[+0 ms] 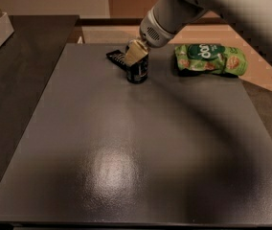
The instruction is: Move pepsi can near rxbar chocolate
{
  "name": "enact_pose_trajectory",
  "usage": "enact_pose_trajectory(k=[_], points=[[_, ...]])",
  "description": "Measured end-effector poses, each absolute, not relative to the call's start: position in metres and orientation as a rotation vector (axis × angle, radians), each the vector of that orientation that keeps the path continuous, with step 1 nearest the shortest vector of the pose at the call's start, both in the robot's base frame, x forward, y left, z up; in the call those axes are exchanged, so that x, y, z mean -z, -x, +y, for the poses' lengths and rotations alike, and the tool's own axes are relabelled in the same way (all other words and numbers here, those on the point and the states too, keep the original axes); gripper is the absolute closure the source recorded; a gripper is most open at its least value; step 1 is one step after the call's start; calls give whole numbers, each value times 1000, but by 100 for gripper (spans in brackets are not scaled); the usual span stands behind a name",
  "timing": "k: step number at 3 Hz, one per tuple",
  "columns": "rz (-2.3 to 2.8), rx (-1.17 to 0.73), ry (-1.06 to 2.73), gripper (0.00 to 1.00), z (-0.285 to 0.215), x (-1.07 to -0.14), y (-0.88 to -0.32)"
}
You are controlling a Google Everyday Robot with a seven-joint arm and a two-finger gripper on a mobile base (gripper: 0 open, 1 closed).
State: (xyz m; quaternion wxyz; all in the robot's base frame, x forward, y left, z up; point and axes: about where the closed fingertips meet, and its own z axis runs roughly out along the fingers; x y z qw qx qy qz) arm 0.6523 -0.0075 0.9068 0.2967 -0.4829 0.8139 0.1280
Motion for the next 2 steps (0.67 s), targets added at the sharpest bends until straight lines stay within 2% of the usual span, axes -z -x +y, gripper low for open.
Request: enact_pose_trajectory(k=[1,2], points=[[2164,-342,1287,0,-6,-906,-652],[2164,-342,1288,0,-6,-905,-652]])
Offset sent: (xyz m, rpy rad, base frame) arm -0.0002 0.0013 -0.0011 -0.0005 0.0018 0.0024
